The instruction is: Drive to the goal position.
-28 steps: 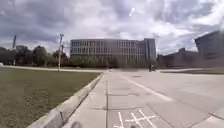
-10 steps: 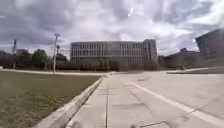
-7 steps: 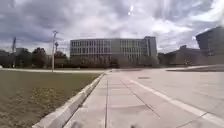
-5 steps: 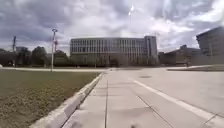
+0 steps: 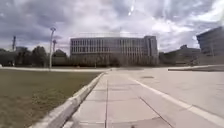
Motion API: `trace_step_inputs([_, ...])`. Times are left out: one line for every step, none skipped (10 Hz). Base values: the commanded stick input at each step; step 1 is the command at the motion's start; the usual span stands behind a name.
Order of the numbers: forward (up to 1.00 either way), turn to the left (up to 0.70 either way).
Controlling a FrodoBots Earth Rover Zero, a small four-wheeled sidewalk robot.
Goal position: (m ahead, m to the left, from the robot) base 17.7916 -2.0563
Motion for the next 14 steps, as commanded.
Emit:
trace_step_inputs([0.70,0.00])
trace_step_inputs([0.70,0.00])
trace_step_inputs([0.70,0.00])
trace_step_inputs([0.70,0.00])
trace_step_inputs([0.70,0.00])
trace_step_inputs([0.70,0.00])
trace_step_inputs([0.70,0.00])
trace_step_inputs([0.70,0.00])
trace_step_inputs([0.70,0.00])
trace_step_inputs([0.70,0.00])
trace_step_inputs([0.70,0.00])
trace_step_inputs([0.70,0.00])
trace_step_inputs([0.70,0.00])
trace_step_inputs([0.70,-0.05])
